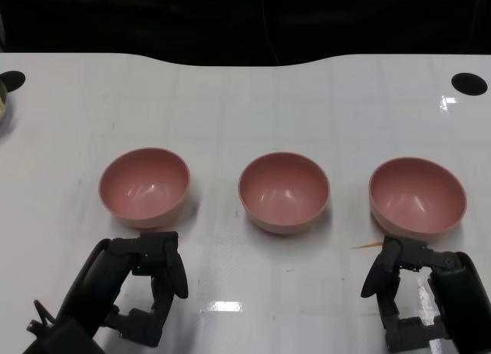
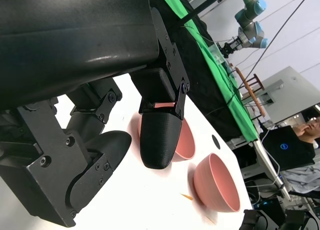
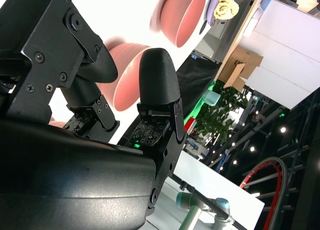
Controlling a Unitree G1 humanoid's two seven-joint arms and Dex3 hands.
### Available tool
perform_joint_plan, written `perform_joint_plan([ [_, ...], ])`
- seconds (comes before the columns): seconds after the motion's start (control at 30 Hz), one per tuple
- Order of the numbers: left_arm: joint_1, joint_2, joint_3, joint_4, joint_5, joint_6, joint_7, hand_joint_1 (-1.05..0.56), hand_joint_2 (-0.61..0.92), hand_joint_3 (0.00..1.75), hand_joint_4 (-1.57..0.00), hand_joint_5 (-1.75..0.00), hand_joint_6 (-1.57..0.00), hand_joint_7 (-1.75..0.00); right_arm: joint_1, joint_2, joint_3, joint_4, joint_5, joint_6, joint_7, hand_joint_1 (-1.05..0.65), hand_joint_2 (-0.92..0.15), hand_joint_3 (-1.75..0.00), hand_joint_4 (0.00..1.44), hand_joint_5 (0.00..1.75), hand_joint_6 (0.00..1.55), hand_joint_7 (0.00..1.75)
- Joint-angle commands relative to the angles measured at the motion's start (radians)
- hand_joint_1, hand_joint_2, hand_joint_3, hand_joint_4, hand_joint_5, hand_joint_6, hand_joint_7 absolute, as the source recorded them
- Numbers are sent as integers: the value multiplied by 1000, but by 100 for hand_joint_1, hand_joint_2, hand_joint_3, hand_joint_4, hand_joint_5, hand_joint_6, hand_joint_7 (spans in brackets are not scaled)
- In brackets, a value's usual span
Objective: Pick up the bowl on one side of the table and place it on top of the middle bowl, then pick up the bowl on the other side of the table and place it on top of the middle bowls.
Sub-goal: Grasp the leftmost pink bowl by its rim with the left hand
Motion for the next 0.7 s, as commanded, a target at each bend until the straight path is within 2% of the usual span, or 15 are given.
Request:
perform_joint_plan([
  [0.03, -4, 7, 14, -5, -4, 13, 13, 2, 14, 156, -88, -129, -89, -114, 9, -12, -16, -15, 1, -3, -9, 11, -8, -175, 102, 173, 93, 143],
  [0.07, -1, 11, 19, -20, 22, 27, 33, -4, 26, 126, -78, -114, -78, -93, 11, -12, -15, -19, 3, 1, -6, 11, -8, -175, 101, 173, 93, 143],
  [0.1, 3, 15, 25, -42, 57, 52, 61, -8, 36, 105, -73, -107, -76, -77, 12, -12, -14, -23, 6, 6, -4, 11, -8, -175, 101, 173, 93, 143],
  [0.13, 5, 20, 31, -62, 90, 72, 88, -14, 49, 74, -63, -97, -74, -52, 13, -11, -13, -26, 5, 9, -4, 11, -8, -175, 101, 173, 93, 143],
  [0.2, 12, 31, 39, -114, 163, 118, 135, -19, 61, 50, -54, -92, -72, -35, 11, -11, -14, -26, -5, 8, -10, 11, -7, -175, 100, 173, 92, 143],
  [0.27, 20, 43, 45, -172, 229, 171, 171, -29, 75, 24, -41, -86, -63, -20, 10, -10, -13, -26, -8, 7, -12, 11, -7, -175, 100, 173, 92, 143],
  [0.4, 46, 74, 49, -339, 365, 340, 211, -48, 85, 5, -28, -77, -51, -8, 9, -8, -14, -27, -17, 5, -20, 10, -7, -175, 101, 173, 93, 142],
  [0.57, 61, 121, 35, -488, 535, 480, 239, -58, 89, 2, -24, -66, -41, -1, 12, -6, -13, -33, -22, 5, -23, 9, -8, -175, 101, 172, 93, 142],
  [0.7, 44, 153, -3, -547, 720, 581, 291, -61, 87, 0, -26, -55, -38, 0, 18, -4, -11, -40, -25, 8, -23, 12, -8, -175, 101, 172, 93, 142],
])
